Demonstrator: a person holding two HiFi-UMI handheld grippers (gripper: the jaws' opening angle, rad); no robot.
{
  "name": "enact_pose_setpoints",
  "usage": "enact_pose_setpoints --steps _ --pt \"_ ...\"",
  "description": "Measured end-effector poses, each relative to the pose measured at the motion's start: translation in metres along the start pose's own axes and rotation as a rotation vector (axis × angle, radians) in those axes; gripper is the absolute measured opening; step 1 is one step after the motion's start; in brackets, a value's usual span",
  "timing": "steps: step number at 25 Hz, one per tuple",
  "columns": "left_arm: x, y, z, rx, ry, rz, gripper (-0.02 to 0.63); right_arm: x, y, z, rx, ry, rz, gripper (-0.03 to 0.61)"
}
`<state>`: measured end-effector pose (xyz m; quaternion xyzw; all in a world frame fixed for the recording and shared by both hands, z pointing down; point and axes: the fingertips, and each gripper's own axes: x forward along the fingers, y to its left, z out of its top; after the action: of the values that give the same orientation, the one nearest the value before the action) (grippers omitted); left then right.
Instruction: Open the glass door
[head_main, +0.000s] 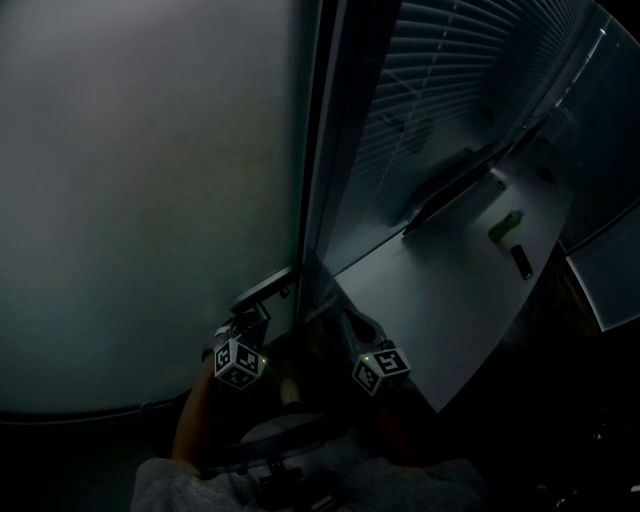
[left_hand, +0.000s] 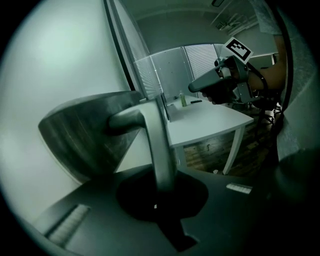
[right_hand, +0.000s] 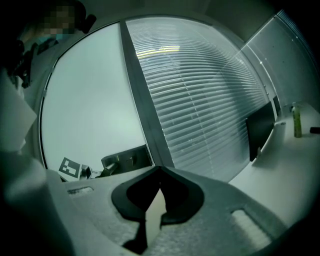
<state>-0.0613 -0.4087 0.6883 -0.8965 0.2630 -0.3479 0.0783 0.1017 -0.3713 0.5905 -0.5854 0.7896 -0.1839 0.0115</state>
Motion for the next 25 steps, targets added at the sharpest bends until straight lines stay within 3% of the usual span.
enact_pose_setpoints --steps 25 --pt "-0.027 -0.035 0.013 0.037 0.016 0.044 -0.002 -0.059 -0.006 0.005 0.001 -0.004 -0.005 0.002"
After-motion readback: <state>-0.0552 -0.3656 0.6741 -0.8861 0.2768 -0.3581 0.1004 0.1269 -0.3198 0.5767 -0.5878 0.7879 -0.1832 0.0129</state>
